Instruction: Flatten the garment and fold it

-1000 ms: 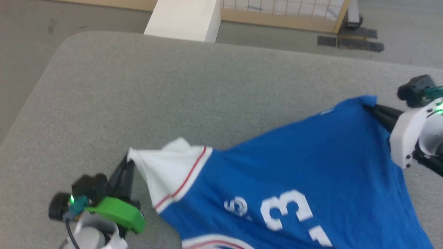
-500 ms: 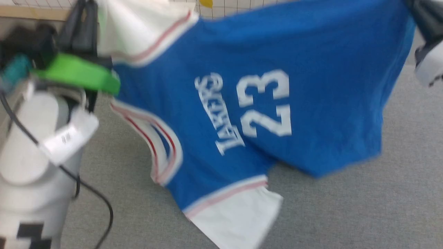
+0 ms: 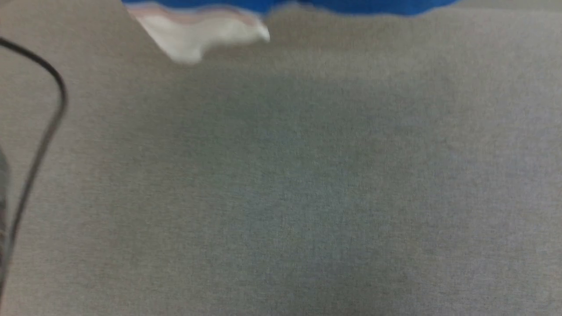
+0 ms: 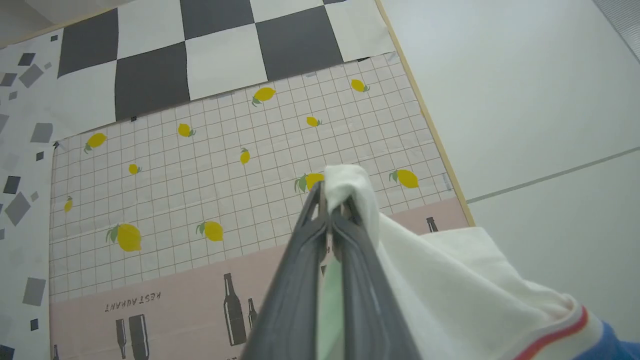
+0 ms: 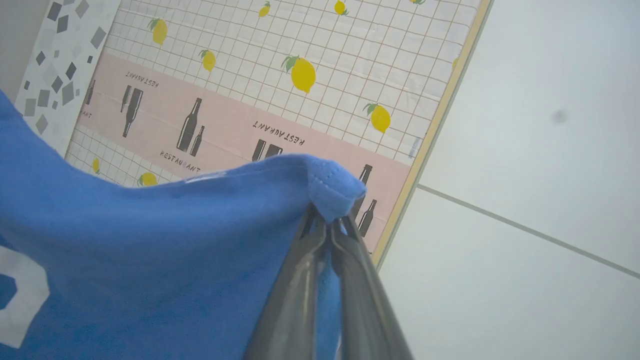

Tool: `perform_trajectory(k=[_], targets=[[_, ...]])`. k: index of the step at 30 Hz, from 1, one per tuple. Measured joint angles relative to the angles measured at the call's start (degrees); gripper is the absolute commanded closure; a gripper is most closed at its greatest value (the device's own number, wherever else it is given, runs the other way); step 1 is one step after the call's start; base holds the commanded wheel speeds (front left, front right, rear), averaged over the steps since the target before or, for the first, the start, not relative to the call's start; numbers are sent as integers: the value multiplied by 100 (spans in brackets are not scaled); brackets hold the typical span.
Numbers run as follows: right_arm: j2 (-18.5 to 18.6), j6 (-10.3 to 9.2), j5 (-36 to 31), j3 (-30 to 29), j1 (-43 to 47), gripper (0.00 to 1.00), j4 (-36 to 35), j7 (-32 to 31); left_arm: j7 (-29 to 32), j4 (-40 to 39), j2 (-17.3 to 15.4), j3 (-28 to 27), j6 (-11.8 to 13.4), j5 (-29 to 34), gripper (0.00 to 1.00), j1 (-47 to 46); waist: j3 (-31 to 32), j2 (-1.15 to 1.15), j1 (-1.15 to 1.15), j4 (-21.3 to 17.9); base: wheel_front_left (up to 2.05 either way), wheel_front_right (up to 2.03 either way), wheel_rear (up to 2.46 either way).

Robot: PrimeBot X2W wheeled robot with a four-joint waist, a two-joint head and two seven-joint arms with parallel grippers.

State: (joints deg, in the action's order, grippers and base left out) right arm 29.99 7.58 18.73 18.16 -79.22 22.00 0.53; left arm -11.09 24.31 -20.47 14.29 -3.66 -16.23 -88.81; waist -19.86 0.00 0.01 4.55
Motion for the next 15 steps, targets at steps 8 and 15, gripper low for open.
perform_trajectory(k=[8, 15], targets=[[-81, 0, -452, 81, -1390, 100, 465, 63, -182, 671, -199, -22, -134, 111, 100, -1365, -853, 0, 0, -185, 0, 0, 0], [-190, 0, -435, 252, -1607, 100, 1288, 323, -315, 1258, -200, 63, -192, 92, 100, -1301, -1334, 0, 0, -330, 0, 0, 0]])
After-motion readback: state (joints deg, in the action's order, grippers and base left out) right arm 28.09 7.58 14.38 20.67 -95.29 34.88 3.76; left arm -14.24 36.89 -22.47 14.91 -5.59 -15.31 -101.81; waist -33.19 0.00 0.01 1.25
